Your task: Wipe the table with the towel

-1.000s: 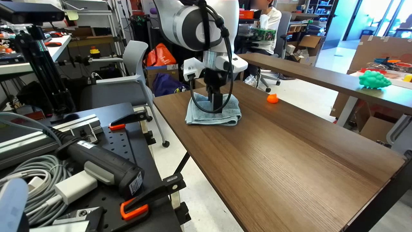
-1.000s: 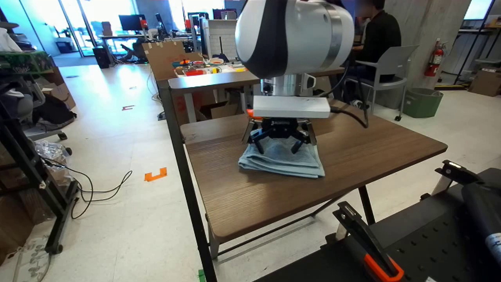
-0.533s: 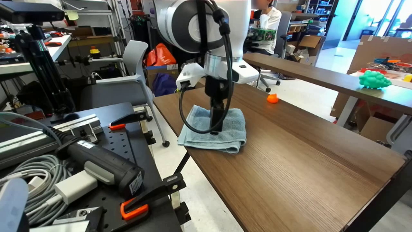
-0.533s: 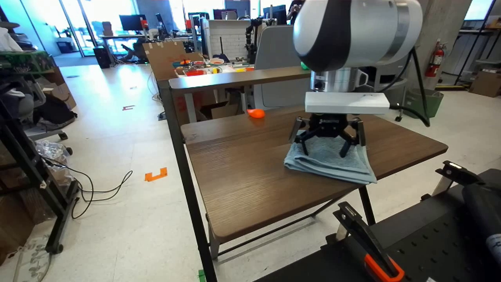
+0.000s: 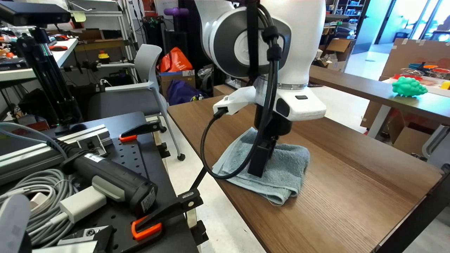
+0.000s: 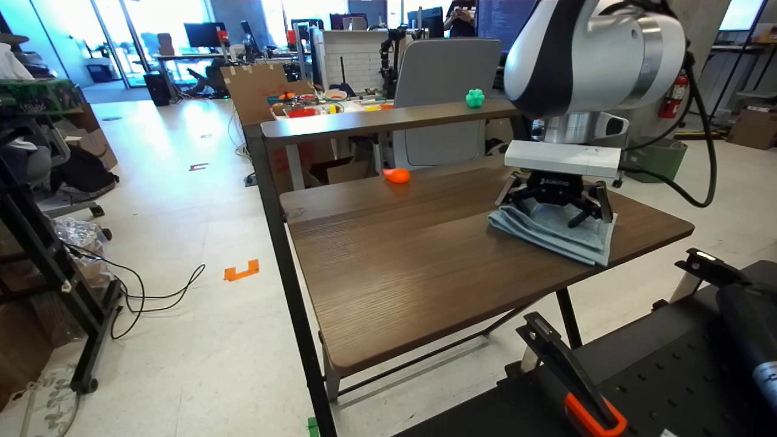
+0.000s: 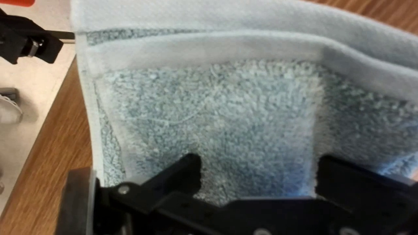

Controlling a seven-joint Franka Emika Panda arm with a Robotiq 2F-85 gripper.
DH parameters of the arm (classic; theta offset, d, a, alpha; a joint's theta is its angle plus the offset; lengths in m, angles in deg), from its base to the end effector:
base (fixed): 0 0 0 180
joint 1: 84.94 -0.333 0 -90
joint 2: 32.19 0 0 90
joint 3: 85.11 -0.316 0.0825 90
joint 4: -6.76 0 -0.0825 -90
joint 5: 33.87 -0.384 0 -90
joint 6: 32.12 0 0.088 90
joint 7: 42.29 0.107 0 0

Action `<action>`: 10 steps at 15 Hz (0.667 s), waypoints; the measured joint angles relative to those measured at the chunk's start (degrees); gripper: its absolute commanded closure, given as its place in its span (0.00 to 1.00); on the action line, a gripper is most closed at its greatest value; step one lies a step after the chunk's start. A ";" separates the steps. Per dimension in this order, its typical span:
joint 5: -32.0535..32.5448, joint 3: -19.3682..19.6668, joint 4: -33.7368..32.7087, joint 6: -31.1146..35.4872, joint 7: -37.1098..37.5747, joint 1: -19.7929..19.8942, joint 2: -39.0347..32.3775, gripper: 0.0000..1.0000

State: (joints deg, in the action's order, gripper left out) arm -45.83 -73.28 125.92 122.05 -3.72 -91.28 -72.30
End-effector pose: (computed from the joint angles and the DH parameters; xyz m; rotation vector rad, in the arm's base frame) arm 0.5573 -0.0667 0.0859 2.7567 -1.3616 -0.0726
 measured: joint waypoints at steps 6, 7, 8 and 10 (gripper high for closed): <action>-6.14 -0.49 -3.09 0.95 4.60 5.22 -0.76 0.00; -7.77 -1.72 -3.03 1.59 4.00 6.89 0.08 0.00; -9.69 -3.32 -2.56 2.43 2.68 8.81 1.48 0.00; -14.65 -7.63 -0.30 3.11 -2.75 13.71 5.80 0.00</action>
State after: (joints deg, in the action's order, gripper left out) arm -60.48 -80.92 125.62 125.15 -6.47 -77.57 -66.50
